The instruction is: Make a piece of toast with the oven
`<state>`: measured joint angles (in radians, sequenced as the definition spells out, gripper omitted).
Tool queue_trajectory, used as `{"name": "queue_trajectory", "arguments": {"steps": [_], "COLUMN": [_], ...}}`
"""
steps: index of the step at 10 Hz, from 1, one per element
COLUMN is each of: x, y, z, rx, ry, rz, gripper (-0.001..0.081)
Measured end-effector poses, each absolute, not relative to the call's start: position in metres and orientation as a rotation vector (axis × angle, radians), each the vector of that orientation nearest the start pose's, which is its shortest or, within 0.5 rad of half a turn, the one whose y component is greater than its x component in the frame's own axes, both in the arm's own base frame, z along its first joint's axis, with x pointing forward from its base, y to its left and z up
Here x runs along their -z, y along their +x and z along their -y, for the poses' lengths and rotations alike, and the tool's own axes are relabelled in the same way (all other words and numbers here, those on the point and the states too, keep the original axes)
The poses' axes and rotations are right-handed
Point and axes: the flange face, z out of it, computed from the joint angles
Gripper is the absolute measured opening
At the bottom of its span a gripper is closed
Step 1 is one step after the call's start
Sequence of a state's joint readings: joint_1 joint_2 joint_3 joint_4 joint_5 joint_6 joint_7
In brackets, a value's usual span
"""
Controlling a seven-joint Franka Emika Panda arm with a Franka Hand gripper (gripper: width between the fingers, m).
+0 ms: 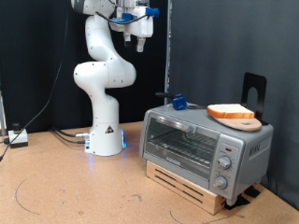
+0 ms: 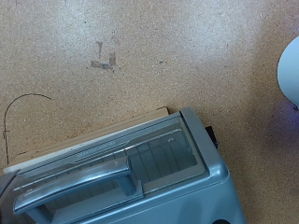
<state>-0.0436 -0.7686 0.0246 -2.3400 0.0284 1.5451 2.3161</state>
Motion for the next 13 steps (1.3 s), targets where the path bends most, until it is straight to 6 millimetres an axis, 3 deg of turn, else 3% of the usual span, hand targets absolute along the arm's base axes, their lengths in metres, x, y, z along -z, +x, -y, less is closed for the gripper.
{"name": "queue_trajectory", "arguments": {"steps": [1, 4, 6, 7, 9, 12, 13], "x": [-0.591, -0.600, -0.599, -0.598, -0.599, -0.575, -0.575], "y": [0.309, 0.301, 0.295, 0.295, 0.297, 0.323, 0.322], "z": [-0.001, -0.029, -0.036, -0.036, -0.034, -0.027, -0.026], "rx": [-0.035, -0.008, 0.054, 0.039, -0.010, 0.074, 0.057], "ry": [-1.276, -1.780, -2.048, -2.016, -2.223, -2.486, -2.450], "rz": [-2.891, -2.579, -2.360, -2.388, -2.107, -1.663, -1.720], "gripper": [0.0807, 0.0807, 0.0807, 0.0807, 0.0807, 0.0807, 0.0807]}}
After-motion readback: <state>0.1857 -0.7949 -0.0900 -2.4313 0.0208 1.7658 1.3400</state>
